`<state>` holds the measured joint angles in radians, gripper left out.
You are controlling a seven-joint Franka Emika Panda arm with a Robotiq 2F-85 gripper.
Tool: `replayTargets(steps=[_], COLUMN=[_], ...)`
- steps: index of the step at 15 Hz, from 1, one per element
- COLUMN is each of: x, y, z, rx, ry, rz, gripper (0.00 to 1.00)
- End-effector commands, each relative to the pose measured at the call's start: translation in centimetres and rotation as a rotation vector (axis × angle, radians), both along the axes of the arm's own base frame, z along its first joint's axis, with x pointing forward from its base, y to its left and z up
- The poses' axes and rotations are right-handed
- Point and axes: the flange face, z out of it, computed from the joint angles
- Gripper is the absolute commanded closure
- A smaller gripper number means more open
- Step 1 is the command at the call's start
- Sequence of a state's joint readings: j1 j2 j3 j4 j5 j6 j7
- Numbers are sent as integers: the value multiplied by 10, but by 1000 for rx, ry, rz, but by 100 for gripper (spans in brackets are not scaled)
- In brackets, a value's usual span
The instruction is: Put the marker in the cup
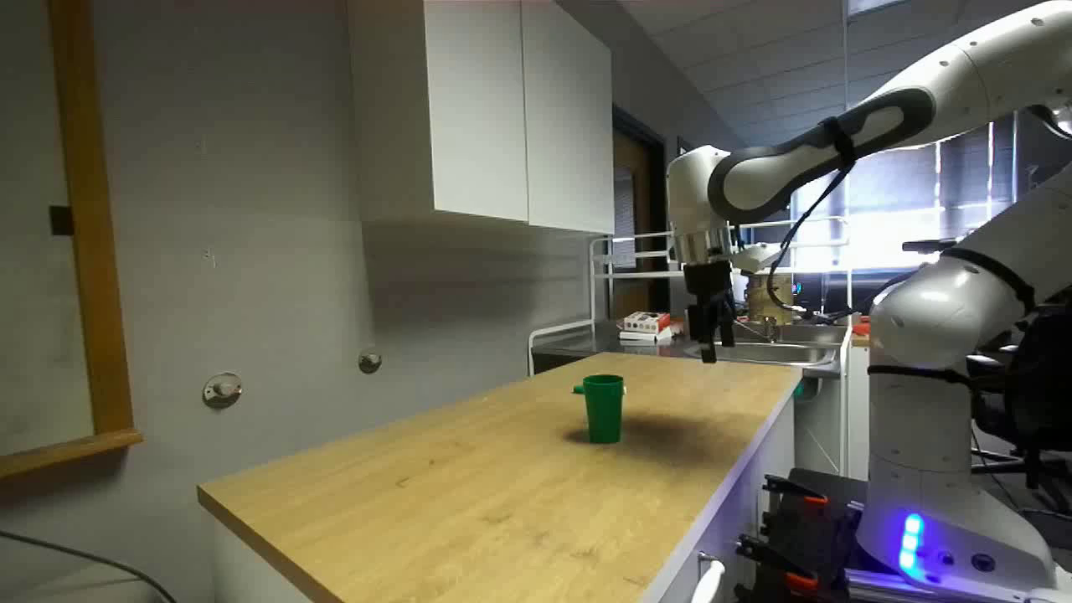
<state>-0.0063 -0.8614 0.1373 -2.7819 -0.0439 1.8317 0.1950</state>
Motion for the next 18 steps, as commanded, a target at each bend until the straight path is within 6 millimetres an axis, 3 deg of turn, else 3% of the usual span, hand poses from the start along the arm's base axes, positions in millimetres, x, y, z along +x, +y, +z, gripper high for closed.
replayTargets(steps=[1, 12, 18], x=[0, 0, 44], y=[0, 0, -10], z=[0, 0, 16], rx=[0, 0, 8], ry=[1, 1, -54], rz=[0, 0, 20], gripper=[0, 0, 0])
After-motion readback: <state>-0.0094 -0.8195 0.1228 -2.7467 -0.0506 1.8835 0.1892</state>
